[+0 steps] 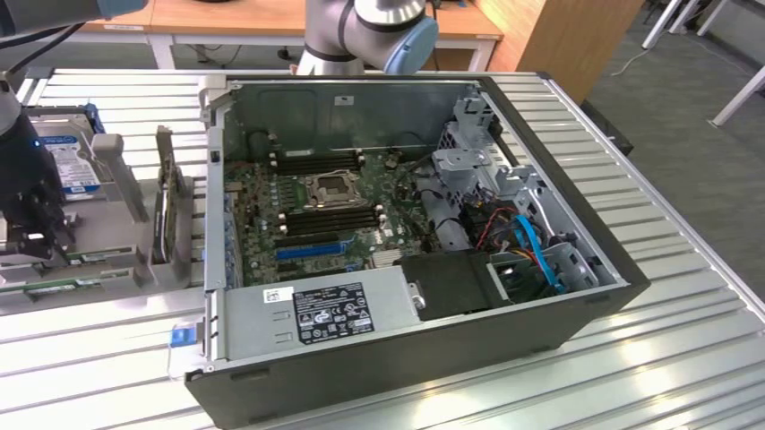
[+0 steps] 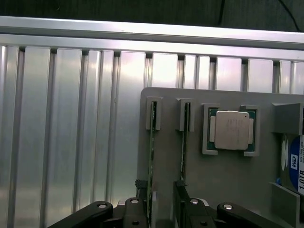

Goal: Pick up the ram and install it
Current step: 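Pick up the ram and move it above insertion slot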

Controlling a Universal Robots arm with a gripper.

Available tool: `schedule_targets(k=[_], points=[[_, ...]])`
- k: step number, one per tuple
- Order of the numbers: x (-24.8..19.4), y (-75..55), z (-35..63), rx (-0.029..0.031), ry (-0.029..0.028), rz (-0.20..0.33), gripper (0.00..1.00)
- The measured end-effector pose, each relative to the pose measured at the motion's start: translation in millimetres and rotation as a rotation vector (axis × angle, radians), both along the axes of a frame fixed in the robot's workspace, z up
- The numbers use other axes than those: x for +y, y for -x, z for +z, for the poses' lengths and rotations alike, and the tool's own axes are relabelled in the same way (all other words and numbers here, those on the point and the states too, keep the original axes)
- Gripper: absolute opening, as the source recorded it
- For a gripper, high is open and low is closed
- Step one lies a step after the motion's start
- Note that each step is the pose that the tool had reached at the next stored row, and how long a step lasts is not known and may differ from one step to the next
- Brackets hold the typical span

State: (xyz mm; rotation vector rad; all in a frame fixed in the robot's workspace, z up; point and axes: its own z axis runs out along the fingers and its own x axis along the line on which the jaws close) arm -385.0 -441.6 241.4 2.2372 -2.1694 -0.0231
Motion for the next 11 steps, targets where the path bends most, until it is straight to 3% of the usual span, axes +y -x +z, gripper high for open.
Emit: schedule_targets(k=[11], points=[[0.0, 0.0, -7.1, 0.0001, 0.0001, 0.000, 0.35]])
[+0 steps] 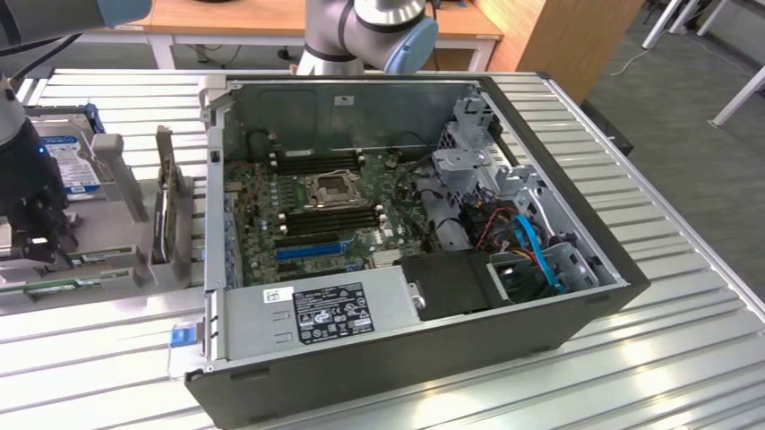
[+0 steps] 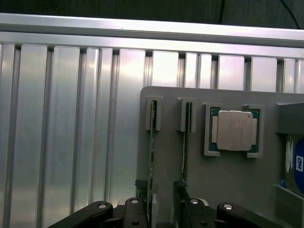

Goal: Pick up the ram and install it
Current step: 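Pick up the ram and move it above insertion slot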

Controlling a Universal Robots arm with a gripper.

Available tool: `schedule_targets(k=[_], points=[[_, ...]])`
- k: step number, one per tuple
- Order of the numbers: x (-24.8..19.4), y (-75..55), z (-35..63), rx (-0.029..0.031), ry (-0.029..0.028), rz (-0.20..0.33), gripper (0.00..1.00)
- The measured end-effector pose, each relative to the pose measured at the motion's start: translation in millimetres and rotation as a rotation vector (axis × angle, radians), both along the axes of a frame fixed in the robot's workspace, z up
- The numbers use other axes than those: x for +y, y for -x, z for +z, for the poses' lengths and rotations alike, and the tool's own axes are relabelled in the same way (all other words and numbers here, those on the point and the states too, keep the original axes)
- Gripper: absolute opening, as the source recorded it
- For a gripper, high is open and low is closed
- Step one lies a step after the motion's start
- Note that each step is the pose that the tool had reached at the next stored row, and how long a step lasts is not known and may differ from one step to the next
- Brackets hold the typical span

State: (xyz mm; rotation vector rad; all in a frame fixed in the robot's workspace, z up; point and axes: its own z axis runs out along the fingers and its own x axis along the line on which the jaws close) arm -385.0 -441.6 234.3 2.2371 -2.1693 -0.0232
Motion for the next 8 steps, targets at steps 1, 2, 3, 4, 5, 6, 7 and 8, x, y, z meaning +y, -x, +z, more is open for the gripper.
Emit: schedule_targets(k=[1, 2, 3, 4, 5, 6, 7, 8], points=[[0.0, 0.0, 0.0, 0.0000, 0.0000, 0.000, 0.35], [0.0, 0.0, 0.0, 0.0001, 0.0001, 0.000, 0.35], [0.0, 0.0, -0.1, -0.0001, 0.0000, 0.000, 0.35], [0.0, 0.0, -0.1, -0.0001, -0.0001, 0.000, 0.35], [0.0, 0.0, -0.2, -0.0002, -0.0001, 0.000, 0.35], [0.0, 0.0, -0.2, -0.0003, -0.0001, 0.000, 0.35], [-0.2, 0.0, -0.3, -0.0004, -0.0003, 0.000, 0.35], [-0.7, 0.0, -0.3, -0.0003, -0.0002, 0.000, 0.35]])
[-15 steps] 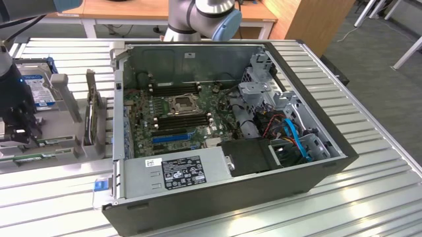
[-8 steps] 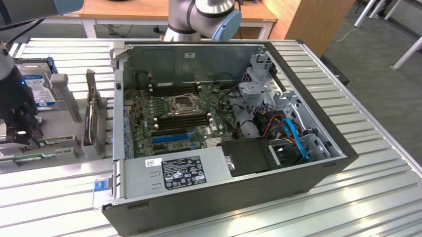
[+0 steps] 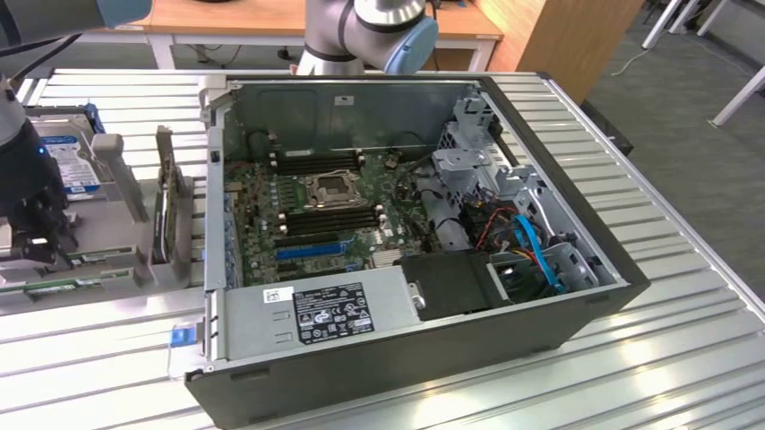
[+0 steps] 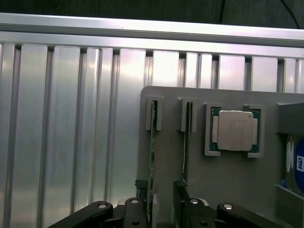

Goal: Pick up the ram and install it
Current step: 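Pick up the ram and move it above insertion slot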

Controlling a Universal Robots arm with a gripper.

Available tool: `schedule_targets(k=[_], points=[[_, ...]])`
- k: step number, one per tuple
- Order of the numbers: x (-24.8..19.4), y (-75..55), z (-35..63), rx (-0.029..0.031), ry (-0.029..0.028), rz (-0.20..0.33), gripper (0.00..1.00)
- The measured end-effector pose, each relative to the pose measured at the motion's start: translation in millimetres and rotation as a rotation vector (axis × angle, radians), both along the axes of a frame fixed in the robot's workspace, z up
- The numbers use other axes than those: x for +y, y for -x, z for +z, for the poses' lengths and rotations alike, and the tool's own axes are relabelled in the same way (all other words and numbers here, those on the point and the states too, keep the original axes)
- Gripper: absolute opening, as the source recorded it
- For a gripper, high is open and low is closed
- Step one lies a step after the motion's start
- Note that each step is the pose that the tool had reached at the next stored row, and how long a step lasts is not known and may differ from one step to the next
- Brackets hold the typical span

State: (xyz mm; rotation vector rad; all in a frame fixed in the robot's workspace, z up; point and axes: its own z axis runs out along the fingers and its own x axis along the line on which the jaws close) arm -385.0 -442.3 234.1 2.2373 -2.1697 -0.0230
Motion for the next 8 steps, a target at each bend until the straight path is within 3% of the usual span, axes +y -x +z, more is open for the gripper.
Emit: schedule_targets(k=[8], points=[[-4.0, 0.0, 0.1, 0.0002, 0.0001, 0.000, 0.35]])
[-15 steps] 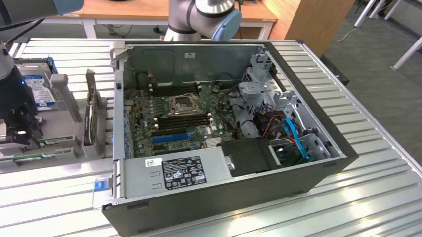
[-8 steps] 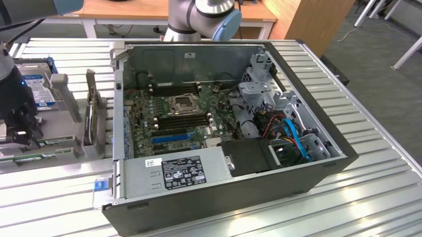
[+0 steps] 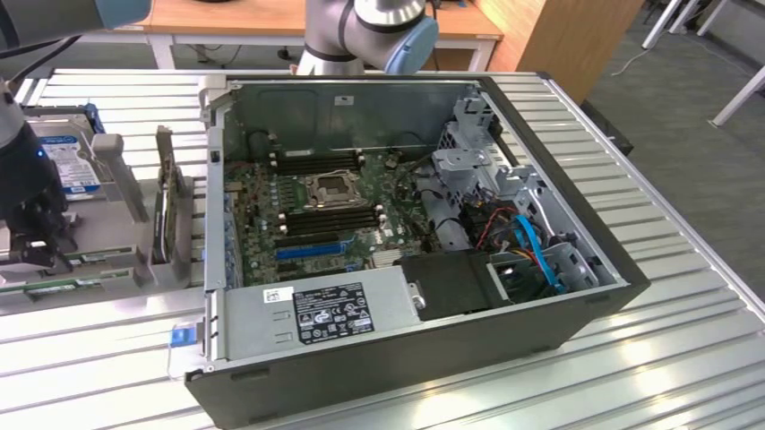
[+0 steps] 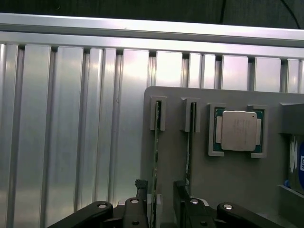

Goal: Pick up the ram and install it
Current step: 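Pick up the ram and move it above insertion slot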

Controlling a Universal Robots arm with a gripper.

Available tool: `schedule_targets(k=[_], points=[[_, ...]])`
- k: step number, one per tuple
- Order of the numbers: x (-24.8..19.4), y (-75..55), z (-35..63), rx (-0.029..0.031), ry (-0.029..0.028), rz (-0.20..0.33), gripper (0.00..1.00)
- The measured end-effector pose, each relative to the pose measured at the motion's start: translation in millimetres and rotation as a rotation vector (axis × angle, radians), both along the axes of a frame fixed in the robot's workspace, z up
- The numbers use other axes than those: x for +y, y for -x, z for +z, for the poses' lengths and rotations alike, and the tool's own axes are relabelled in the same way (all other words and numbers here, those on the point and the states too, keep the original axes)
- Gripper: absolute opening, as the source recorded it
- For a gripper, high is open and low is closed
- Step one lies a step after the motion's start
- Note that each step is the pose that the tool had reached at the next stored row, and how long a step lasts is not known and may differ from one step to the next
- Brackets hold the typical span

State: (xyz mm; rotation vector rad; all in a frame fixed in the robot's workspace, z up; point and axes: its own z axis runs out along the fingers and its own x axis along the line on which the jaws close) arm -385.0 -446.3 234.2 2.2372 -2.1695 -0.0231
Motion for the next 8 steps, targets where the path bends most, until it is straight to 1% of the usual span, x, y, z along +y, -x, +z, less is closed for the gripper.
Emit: schedule_targets(k=[8], points=[[-4.1, 0.0, 0.0, 0.0001, 0.0000, 0.000, 0.35]])
